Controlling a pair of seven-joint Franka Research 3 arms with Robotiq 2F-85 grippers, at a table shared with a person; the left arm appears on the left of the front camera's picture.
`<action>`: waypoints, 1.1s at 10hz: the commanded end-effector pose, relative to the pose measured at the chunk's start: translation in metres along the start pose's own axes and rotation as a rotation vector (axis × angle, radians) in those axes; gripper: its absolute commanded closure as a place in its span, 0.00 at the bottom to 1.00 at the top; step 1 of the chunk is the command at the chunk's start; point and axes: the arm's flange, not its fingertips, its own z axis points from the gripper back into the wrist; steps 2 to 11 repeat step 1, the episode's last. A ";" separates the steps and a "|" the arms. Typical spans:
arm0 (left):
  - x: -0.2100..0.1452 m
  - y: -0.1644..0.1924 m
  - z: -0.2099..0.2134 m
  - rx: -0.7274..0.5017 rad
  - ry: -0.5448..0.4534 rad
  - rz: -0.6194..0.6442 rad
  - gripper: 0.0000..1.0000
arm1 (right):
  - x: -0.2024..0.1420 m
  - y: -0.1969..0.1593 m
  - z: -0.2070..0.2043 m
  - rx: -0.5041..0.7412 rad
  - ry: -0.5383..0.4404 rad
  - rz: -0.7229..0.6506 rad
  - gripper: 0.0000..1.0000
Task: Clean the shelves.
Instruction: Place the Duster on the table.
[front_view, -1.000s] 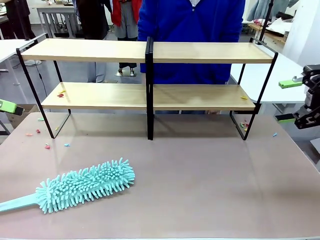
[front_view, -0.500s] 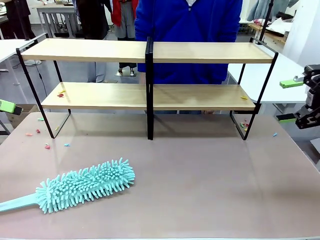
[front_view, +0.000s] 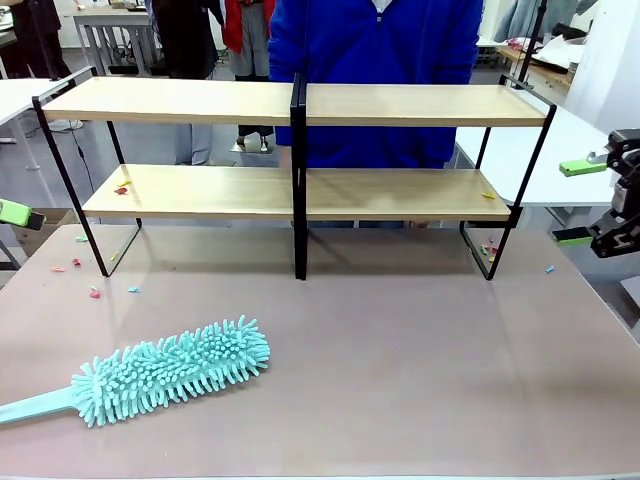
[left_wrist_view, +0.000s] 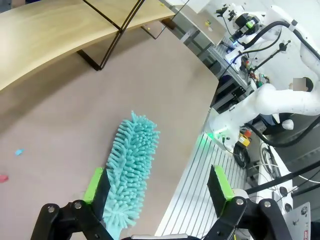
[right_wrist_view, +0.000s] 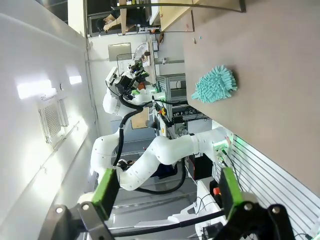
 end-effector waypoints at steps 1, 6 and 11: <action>0.000 -0.001 0.001 0.001 0.004 -0.007 0.00 | -0.002 -0.001 0.003 -0.011 0.012 0.023 0.00; 0.000 -0.001 0.001 0.001 0.004 -0.007 0.00 | -0.002 -0.001 0.003 -0.011 0.012 0.023 0.00; 0.000 -0.001 0.001 0.001 0.004 -0.007 0.00 | -0.002 -0.001 0.003 -0.011 0.012 0.023 0.00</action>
